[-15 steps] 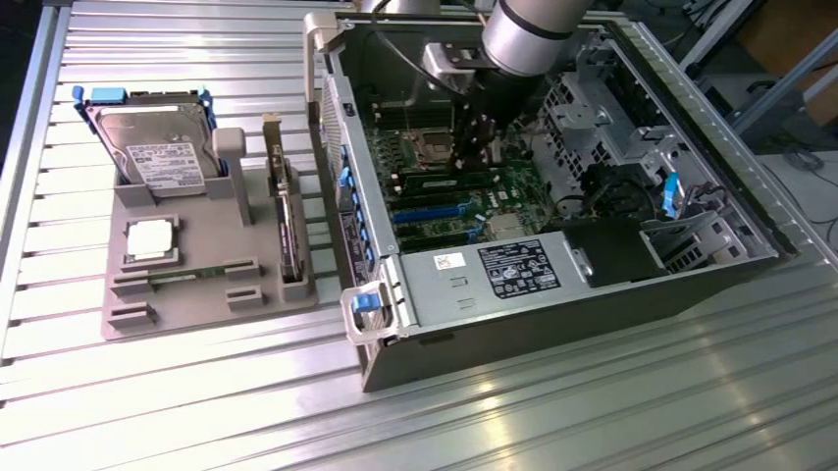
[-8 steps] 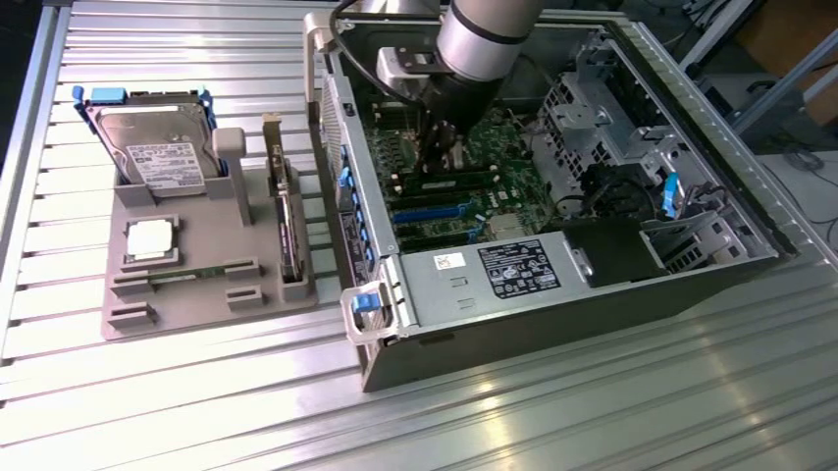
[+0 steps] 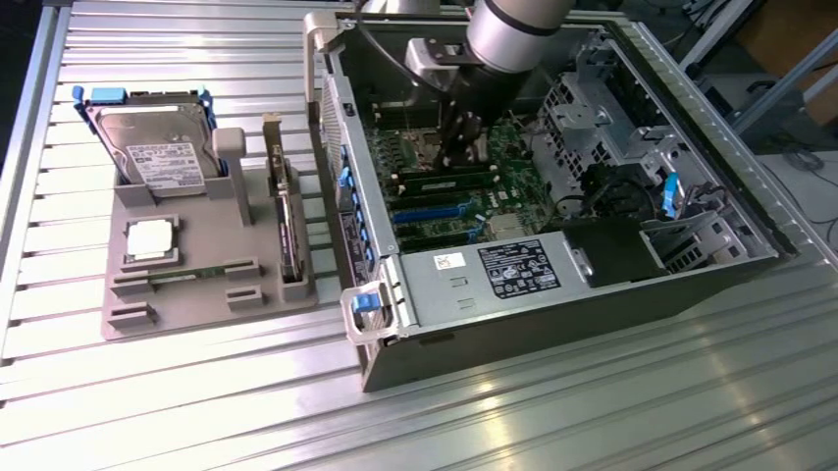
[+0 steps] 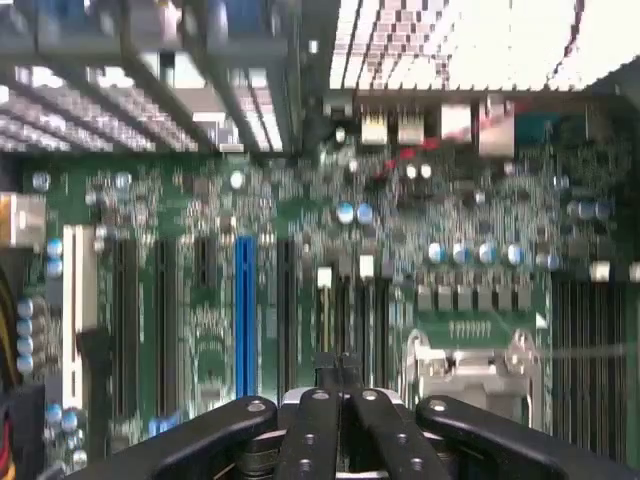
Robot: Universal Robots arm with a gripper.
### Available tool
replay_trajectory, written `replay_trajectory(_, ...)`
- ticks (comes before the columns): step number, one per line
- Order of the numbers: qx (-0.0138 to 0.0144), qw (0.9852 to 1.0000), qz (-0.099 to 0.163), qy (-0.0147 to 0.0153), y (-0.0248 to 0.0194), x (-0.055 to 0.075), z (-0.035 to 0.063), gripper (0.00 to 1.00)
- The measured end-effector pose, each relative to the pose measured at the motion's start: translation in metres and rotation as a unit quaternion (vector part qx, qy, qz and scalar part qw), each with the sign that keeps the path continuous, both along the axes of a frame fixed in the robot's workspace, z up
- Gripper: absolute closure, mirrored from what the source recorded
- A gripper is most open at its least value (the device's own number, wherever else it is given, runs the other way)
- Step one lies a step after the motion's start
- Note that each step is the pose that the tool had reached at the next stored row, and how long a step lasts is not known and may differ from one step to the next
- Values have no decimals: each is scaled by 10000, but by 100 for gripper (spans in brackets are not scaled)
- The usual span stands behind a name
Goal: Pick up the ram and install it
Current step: 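Press down the ram until it locks into place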
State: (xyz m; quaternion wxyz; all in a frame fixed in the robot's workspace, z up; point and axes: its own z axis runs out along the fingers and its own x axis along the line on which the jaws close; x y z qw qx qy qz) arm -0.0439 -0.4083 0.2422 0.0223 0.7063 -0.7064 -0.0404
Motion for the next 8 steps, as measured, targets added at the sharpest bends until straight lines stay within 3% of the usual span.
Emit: replay_trajectory(8, 90, 9999, 0, 64, 0, 733, -13, 89)
